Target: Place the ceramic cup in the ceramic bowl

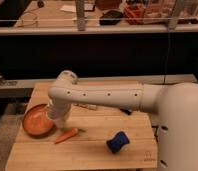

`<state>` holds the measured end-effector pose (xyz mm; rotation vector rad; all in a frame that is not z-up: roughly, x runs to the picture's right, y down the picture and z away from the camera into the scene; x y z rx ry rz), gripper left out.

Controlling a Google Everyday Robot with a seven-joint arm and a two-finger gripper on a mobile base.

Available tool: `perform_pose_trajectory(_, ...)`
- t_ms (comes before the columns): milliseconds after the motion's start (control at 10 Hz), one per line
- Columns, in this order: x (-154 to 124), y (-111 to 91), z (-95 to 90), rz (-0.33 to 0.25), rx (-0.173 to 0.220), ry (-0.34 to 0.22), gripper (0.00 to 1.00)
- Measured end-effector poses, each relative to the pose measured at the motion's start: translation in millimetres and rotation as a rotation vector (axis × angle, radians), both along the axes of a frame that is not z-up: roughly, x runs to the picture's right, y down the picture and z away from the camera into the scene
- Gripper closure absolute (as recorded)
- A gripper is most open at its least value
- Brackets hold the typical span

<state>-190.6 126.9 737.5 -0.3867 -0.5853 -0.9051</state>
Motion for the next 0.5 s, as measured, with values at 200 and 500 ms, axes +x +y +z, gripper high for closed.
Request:
perform_pose_trajectory(200, -1.9, -1.3, 3.9, -0.006, -0.010, 0.007, 1.00)
perform_pose_trajectory(500, -33.4, 0.2, 23.9, -0.025, -0.024, 0.015, 1.00)
